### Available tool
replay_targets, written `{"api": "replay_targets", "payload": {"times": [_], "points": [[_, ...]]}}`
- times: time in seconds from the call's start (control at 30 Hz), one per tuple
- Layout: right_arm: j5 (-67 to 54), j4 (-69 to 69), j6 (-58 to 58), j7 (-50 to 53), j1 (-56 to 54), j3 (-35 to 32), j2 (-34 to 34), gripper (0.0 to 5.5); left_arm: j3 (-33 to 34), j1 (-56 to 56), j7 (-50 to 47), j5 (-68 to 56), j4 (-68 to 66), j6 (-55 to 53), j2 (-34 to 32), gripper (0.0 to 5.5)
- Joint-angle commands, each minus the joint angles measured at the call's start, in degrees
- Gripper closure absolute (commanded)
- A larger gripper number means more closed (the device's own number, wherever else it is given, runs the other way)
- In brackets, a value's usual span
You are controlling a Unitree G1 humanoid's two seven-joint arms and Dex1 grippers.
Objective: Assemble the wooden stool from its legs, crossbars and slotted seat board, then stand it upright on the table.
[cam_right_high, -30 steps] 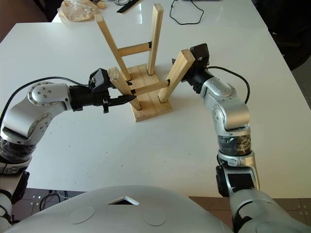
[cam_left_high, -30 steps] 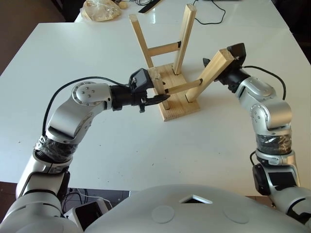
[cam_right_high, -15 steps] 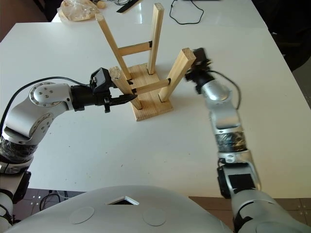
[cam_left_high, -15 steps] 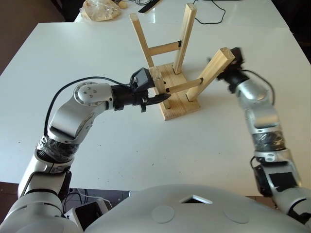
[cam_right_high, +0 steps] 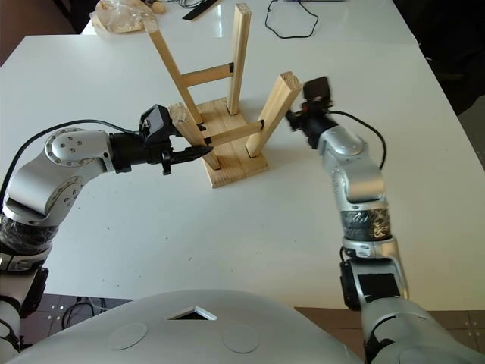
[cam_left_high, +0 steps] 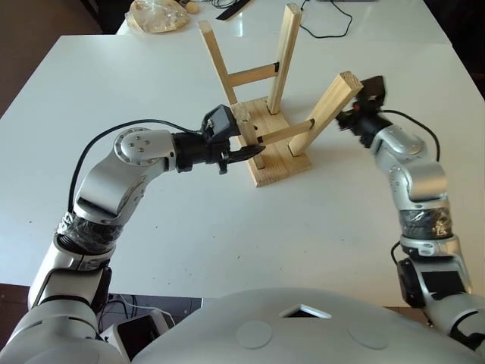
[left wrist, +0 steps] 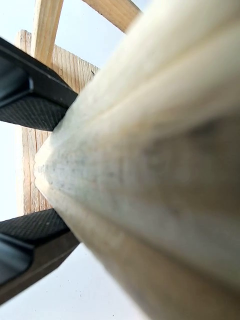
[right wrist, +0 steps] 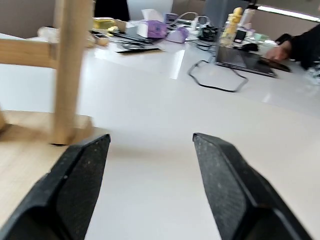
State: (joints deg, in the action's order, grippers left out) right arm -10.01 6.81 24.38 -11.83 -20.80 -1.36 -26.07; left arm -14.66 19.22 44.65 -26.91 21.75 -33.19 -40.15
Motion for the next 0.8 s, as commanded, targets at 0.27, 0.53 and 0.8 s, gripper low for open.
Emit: {"api": "replay_targets", "payload": {"times": [0.27, 0.53, 0.8], "points": [[-2.7, -10.2, 3.5, -2.3, -0.2, 4.8, 5.4, 2.44, -3.9, -5.7, 0.3, 2.9, -3.1, -5.8, -1.5, 3.46], [-41.0, -34.8, 33.9, 6.6, -8.3, 2.8, 16.1, 2.44, -2.5, -7.5, -2.2, 1.2, -0.9, -7.9, 0.3, 3.46], [-15.5, -22.4, 20.4, -0.6, -0.6, 7.7, 2.4, 2.44, 0.3, -7.7, -0.8, -3.2, 5.2, -7.8, 0.8, 3.09]]}}
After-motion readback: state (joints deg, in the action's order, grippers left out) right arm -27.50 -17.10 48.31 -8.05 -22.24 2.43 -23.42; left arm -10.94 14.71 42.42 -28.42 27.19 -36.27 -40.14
